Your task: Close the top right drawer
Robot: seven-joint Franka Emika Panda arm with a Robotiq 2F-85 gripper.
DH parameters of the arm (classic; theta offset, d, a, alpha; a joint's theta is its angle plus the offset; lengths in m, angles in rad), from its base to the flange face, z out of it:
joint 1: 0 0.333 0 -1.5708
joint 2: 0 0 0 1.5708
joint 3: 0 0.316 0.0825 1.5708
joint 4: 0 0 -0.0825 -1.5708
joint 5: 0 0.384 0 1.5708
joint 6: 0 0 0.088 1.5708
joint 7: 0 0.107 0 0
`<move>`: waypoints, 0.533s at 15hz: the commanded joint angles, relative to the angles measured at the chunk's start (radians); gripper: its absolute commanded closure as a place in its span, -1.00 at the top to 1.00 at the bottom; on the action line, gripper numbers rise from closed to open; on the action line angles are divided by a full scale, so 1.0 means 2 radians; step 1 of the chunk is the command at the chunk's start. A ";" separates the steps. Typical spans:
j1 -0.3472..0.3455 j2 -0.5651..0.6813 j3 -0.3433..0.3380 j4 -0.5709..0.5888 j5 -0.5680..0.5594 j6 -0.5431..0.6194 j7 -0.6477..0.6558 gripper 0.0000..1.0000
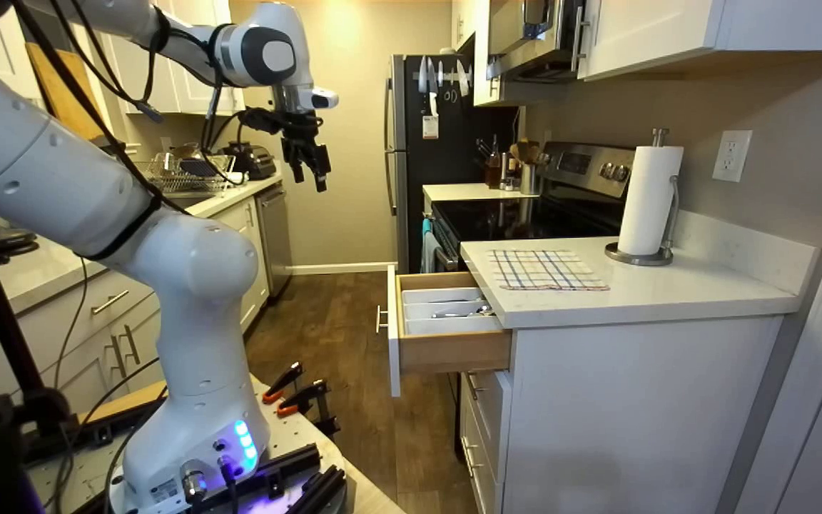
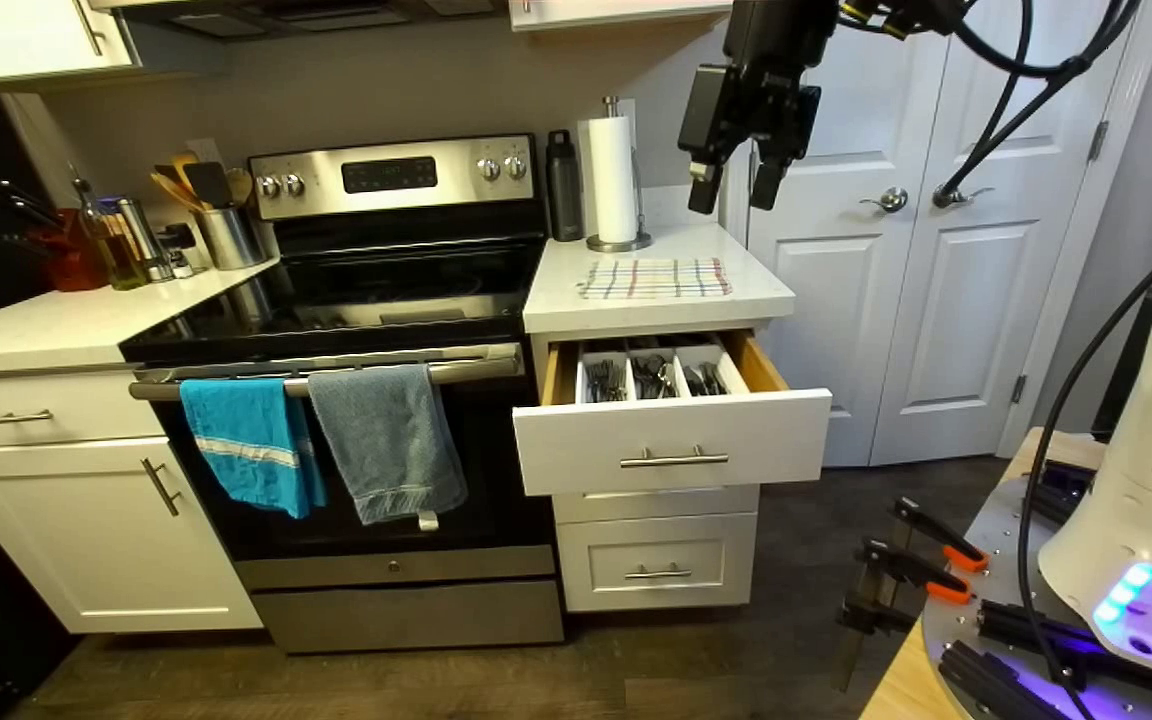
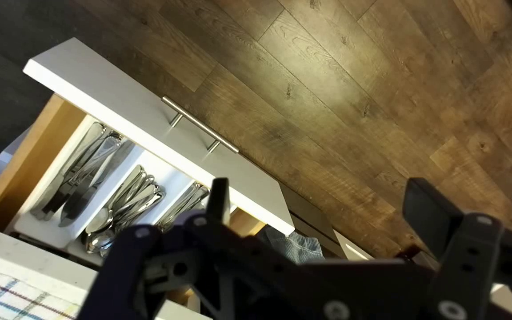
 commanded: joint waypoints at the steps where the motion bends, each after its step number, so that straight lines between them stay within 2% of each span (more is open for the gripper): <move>1: -0.002 0.029 0.002 0.014 -0.002 0.014 -0.013 1.00; 4: 0.005 0.103 0.006 0.058 -0.008 0.055 -0.052 1.00; 8: 0.014 0.217 0.015 0.157 -0.045 0.050 -0.111 1.00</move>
